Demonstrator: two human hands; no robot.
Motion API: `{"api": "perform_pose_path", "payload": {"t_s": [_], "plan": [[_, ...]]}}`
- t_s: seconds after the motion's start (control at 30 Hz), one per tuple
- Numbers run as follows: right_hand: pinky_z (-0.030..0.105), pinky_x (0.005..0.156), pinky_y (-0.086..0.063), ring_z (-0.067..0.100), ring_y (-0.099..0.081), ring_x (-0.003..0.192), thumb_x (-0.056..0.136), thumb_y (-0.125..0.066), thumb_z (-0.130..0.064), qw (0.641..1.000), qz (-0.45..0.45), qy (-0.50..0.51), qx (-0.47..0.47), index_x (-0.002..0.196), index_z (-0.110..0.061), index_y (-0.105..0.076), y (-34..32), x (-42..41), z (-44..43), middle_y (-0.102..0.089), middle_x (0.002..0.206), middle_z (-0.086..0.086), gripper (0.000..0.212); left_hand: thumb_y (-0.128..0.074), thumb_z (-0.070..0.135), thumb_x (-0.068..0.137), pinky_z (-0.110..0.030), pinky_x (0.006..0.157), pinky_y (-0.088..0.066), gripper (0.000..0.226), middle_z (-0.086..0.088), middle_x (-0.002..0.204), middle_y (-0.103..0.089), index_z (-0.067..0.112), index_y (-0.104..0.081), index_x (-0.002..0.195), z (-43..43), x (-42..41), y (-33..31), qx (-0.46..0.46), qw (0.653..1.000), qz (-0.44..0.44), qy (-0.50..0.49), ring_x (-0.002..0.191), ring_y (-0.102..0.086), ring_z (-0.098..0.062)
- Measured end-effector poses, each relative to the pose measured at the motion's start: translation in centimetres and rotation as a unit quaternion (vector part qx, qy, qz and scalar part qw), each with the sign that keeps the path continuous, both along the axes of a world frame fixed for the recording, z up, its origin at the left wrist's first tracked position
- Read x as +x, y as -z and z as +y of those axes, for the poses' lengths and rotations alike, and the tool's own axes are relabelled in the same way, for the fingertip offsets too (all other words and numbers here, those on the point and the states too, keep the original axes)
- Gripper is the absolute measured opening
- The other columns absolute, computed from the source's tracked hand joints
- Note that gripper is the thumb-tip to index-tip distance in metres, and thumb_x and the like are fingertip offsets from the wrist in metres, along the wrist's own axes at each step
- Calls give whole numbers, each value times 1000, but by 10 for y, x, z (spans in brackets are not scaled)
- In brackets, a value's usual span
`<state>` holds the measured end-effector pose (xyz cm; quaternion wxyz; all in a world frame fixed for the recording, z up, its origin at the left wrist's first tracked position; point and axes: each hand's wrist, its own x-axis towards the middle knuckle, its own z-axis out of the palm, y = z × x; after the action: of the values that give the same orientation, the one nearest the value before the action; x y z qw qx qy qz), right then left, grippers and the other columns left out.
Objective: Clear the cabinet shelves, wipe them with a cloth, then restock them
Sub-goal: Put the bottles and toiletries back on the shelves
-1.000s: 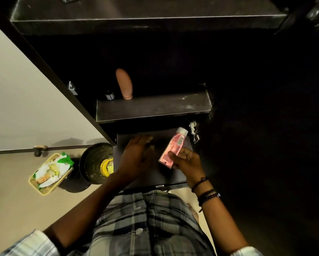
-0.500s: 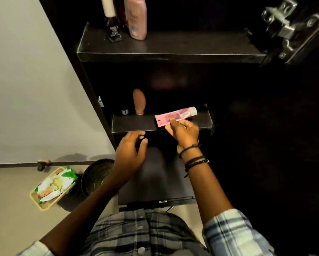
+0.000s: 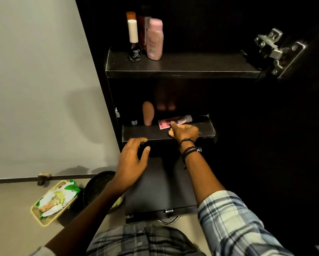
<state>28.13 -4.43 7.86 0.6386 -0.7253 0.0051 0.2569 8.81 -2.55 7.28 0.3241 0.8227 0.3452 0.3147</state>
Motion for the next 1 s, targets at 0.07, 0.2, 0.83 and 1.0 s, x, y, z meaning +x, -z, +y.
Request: {"api": "perform_pose_path", "payload": {"t_s": [0.07,0.2,0.83,1.0], "plan": [[30,58,-60,18,-68,51,74,-80,-16,999,-35,14,-17,69,-6,-65,-1,-7,-8,-69,64,10,19,-61,21,89,-34,89,-50,26,-1,110,-61,13,-60,114,3,-4,0,0,1000,-2,8,100,-59,-15],[38,63,-61,20,-67,55,75,-79,-24,992,-77,91,-30,83,-11,-65,8,-29,-39,-66,61,0,21,-61,21,89,-33,90,-49,26,-2,110,-61,13,-59,114,2,-13,-1,-5,998,-3,65,101,-59,-16],[53,92,-51,35,-55,116,60,-81,-30,839,-35,529,-119,138,-20,-36,49,-106,-294,-44,136,12,90,-59,25,90,-30,86,-47,28,2,113,-56,19,-57,117,-63,-49,12,-74,946,-22,314,99,-55,-12],[45,99,-49,31,-49,122,75,-78,-15,847,-58,508,-145,143,-17,-33,28,-121,-285,-32,141,15,81,-57,27,90,-28,85,-46,28,4,114,-55,20,-57,118,-73,-56,14,-75,944,-20,320,100,-54,-11]]}}
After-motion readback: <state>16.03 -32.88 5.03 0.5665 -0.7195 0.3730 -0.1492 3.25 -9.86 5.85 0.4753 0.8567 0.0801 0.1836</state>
